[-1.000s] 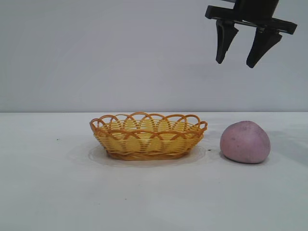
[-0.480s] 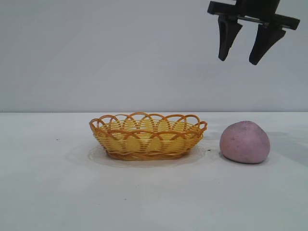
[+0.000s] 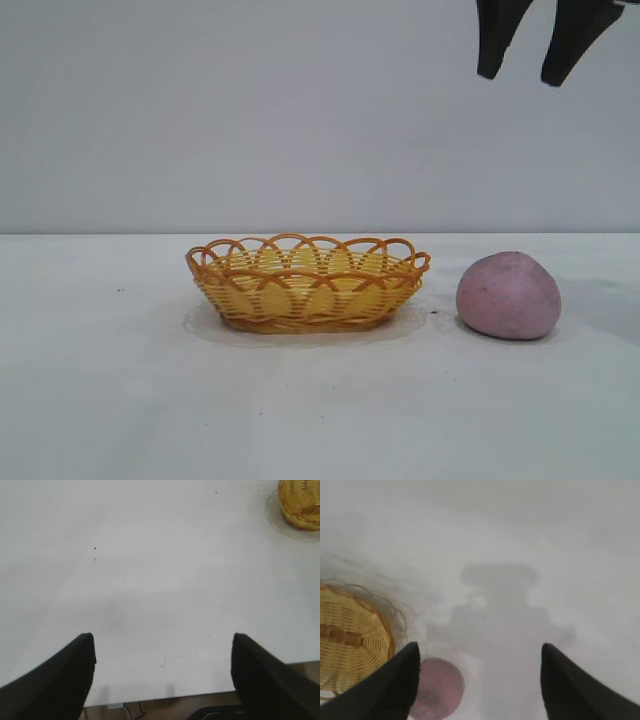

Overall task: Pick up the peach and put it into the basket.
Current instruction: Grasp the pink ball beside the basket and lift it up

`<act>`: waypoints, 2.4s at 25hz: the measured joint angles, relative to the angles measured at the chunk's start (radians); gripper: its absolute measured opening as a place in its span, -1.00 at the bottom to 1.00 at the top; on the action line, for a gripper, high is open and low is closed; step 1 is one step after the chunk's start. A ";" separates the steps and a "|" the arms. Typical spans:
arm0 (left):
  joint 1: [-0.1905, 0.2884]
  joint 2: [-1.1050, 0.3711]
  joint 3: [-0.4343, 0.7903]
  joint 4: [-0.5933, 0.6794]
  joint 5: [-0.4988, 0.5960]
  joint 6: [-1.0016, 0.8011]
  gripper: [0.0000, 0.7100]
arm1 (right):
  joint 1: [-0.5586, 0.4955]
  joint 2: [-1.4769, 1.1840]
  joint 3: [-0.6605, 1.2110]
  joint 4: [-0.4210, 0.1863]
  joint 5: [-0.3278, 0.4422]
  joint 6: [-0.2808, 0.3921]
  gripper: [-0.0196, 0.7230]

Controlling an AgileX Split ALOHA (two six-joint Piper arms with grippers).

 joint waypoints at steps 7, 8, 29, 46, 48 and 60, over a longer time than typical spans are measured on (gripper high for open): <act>0.036 -0.079 0.000 0.000 -0.002 0.005 0.40 | 0.000 -0.048 0.000 0.010 0.071 -0.001 0.20; 0.050 -0.095 0.000 0.000 -0.002 0.005 0.40 | 0.000 -0.050 0.000 0.012 0.083 -0.001 0.20; 0.089 -0.167 0.000 0.000 0.000 0.005 0.40 | 0.000 -0.076 0.040 0.109 0.161 -0.002 0.20; 0.089 -0.167 0.000 0.000 0.000 0.006 0.40 | 0.100 -0.024 0.409 0.108 -0.110 -0.002 0.07; 0.089 -0.167 0.000 0.000 0.000 0.006 0.40 | 0.100 0.011 0.409 0.102 -0.124 -0.002 0.07; 0.089 -0.167 0.000 0.000 0.000 0.007 0.40 | 0.100 0.139 0.409 0.098 -0.206 -0.002 -0.39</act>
